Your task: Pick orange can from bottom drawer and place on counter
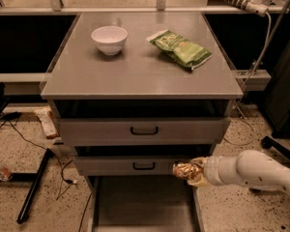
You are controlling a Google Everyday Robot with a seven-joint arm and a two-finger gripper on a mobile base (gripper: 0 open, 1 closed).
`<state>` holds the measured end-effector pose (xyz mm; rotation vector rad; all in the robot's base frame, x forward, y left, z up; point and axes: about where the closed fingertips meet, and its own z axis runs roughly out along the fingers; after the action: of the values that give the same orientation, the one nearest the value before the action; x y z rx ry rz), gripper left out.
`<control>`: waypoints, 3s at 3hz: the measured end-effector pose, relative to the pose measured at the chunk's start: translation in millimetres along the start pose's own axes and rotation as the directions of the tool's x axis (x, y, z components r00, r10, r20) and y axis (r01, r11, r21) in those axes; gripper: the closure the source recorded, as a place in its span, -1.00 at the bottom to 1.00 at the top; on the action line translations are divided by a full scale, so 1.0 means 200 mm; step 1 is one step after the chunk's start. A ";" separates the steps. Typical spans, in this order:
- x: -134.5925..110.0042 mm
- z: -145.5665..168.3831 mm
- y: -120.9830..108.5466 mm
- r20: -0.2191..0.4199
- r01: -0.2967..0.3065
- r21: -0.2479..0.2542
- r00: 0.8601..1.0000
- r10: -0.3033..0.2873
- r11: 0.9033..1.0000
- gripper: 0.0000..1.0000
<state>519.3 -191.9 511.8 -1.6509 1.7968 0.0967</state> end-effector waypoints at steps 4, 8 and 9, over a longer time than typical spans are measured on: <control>-0.79 -1.16 -0.26 0.078 0.296 0.310 0.939 -0.334 0.904 1.00; -1.33 -1.29 -0.82 0.158 0.416 0.315 0.863 -0.479 0.853 1.00; -1.49 -1.18 -0.92 0.241 0.456 0.297 0.814 -0.528 0.839 1.00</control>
Offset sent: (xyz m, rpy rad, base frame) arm -0.0879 -0.0148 0.2169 0.0394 -0.3636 0.1038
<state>572.8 -88.1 916.4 -1.7666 1.0528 -0.0759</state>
